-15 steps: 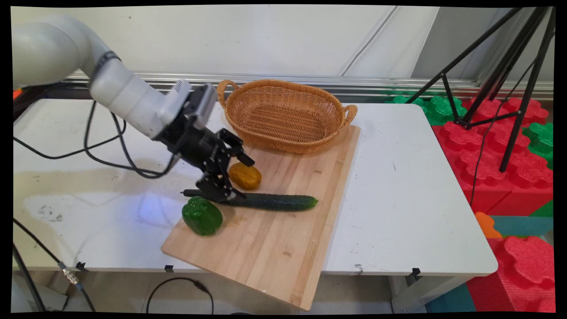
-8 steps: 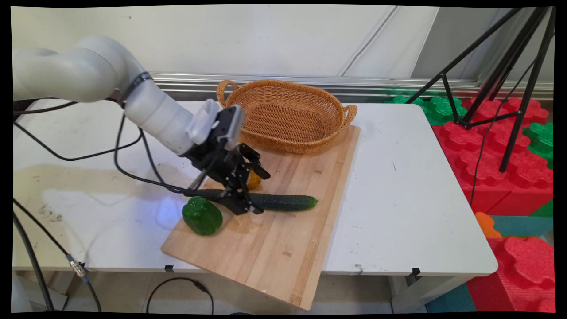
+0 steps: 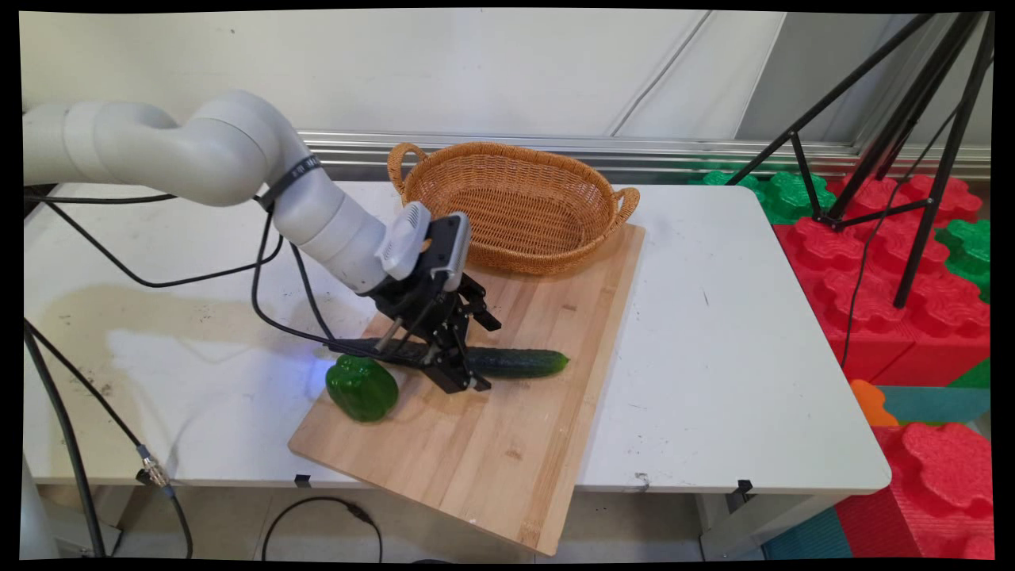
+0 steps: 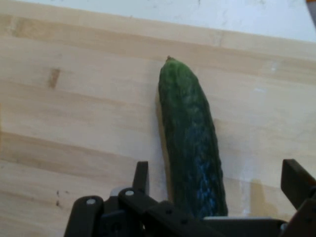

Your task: Pick up the cucumber from the cutting board

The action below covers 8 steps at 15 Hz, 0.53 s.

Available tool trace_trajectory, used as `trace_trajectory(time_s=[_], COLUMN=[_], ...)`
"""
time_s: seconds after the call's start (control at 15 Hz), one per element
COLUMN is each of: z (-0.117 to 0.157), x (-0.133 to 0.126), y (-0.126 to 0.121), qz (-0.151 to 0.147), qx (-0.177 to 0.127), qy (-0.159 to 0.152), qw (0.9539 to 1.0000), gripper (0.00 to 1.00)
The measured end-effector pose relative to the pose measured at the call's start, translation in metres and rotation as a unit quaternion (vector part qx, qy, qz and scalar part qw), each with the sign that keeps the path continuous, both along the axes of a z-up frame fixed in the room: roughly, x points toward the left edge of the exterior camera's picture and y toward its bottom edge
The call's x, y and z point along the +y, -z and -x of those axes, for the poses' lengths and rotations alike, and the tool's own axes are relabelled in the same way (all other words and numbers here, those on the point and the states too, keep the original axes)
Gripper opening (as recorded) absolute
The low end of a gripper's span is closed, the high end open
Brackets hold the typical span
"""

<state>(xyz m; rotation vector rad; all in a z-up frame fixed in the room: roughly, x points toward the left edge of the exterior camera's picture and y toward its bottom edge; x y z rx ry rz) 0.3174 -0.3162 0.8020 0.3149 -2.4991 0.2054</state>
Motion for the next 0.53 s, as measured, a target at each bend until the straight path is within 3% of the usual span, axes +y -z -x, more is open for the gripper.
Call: trace_trajectory(time_s=[0.53], z=[0.010], x=[-0.010], y=[0.019], qz=[-0.001], qx=[-0.019], qy=[0.006], qw=[0.9998], gripper=[1.00])
